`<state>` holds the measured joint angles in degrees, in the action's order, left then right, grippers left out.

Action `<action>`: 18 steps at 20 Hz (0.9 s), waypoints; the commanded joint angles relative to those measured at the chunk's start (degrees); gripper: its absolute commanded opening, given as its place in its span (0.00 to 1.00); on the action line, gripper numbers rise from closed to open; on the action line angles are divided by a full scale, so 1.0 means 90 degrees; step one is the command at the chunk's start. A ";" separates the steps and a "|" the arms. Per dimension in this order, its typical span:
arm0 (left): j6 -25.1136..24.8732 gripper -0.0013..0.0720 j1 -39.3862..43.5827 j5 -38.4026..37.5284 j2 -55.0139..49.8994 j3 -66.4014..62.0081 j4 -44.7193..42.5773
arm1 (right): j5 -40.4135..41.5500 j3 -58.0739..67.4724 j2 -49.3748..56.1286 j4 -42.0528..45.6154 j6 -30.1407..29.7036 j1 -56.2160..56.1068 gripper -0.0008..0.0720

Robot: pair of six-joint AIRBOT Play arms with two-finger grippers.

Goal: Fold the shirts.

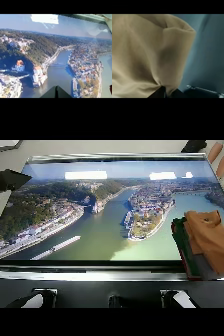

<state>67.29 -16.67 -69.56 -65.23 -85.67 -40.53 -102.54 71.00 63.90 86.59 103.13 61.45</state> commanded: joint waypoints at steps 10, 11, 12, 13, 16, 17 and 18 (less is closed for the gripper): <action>0.0151 0.05 0.0631 0.1700 -0.0019 -0.0199 -0.0321 | 0.3298 0.1171 0.0000 -0.1248 -0.1426 -0.0391 0.98; 0.0478 0.05 0.0903 0.2137 -0.0073 -0.0272 -0.1137 | 0.3687 0.1605 0.0000 -0.1229 -0.1447 -0.0925 0.98; 0.1197 0.05 0.1297 0.2380 -0.0187 -0.0330 -0.2497 | 0.4022 0.1855 -0.0002 -0.1214 -0.1554 -0.1564 0.98; 0.1962 0.05 0.1688 0.2297 -0.0335 -0.0330 -0.3898 | 0.4279 0.1933 -0.0005 -0.1212 -0.1583 -0.2392 0.98; 0.2999 0.16 0.2764 0.0359 -0.0984 -0.0182 -0.6649 | 0.3536 0.1729 0.0313 -0.0695 -0.1287 -0.4998 0.97; 0.3138 0.61 0.2895 -0.0316 -0.1139 0.0063 -0.6632 | 0.3094 0.1513 0.0561 -0.0289 -0.0889 -0.5785 0.92; 0.3308 1.00 0.2970 -0.0889 -0.1212 0.0568 -0.6317 | 0.2727 0.1297 0.0814 -0.0243 -0.0644 -0.6341 0.85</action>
<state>88.79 4.91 -63.77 -72.77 -85.45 -84.86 -72.40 84.55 67.31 80.01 92.33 21.37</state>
